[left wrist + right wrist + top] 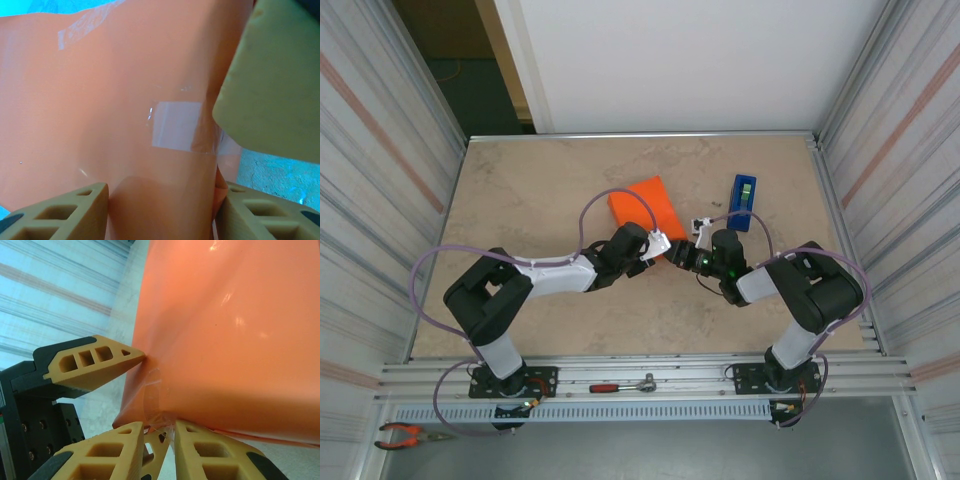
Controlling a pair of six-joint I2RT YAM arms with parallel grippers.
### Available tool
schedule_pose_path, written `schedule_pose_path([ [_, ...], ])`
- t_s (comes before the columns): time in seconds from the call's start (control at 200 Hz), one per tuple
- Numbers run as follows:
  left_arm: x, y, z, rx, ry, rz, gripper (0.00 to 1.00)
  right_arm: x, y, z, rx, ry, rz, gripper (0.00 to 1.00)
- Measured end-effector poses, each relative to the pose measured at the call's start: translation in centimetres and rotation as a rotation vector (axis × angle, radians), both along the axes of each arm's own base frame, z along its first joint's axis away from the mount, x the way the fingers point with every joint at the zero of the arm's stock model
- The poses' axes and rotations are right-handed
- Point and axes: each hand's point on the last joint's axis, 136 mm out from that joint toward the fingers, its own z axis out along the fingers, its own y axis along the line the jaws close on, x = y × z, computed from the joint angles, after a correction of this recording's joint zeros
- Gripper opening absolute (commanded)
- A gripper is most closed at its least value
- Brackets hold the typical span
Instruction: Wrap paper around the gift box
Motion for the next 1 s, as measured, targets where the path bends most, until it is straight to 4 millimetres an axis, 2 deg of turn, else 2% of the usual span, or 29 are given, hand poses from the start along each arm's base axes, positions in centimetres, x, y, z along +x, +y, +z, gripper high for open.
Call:
schedule_pose_path([
  [0.997,0.02,-0.02,0.01,0.0,0.0,0.0,0.54,-0.13,-0.1,-0.09,-0.005,0.007,-0.001,0.29],
])
